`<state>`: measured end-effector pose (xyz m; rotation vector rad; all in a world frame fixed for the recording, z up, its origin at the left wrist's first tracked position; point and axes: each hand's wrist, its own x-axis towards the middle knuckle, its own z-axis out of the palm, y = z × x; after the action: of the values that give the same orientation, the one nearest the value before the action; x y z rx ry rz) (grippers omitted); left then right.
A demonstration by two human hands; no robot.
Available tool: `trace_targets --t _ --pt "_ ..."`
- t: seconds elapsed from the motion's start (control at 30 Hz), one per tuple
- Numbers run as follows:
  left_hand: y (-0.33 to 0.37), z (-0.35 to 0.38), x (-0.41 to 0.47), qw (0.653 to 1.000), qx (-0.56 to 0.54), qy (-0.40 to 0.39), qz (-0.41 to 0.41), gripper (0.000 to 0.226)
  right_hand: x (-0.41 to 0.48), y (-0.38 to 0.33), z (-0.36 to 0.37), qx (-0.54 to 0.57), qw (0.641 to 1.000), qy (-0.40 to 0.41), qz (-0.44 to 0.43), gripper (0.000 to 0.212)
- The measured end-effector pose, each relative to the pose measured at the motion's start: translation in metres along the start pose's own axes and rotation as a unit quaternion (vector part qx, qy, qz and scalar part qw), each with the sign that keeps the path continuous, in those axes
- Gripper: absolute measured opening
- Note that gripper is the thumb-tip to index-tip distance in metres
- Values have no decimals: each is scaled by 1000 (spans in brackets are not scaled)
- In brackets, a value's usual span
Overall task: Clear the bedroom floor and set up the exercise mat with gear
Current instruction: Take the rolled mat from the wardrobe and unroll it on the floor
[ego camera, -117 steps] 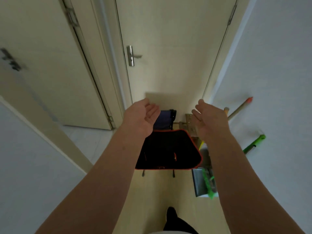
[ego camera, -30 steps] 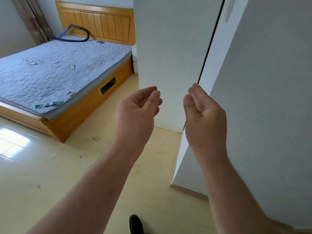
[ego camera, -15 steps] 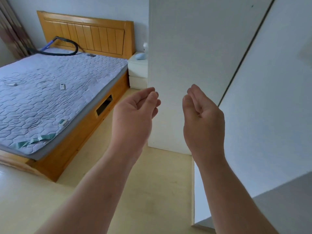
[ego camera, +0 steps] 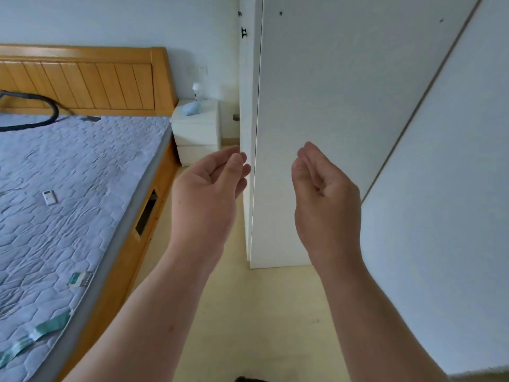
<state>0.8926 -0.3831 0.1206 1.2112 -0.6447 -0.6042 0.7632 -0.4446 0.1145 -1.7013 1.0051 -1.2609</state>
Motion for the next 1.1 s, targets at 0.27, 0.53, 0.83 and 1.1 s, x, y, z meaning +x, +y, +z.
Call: trace_targets --t 0.27,0.53,0.83,1.1 --pt "-39 -73 179 1000 7 6 -7 12 103 36 162 13 999 -5 34 18" --pt "-20 -118 373 1000 12 24 -8 12 257 29 302 30 999 10 22 41" --pt "-42 -182 560 999 -17 -15 -39 13 370 54 448 0 998 59 16 44" --pt "-47 -216 735 987 -32 -146 -58 13 455 52 557 -50 983 173 41 43"
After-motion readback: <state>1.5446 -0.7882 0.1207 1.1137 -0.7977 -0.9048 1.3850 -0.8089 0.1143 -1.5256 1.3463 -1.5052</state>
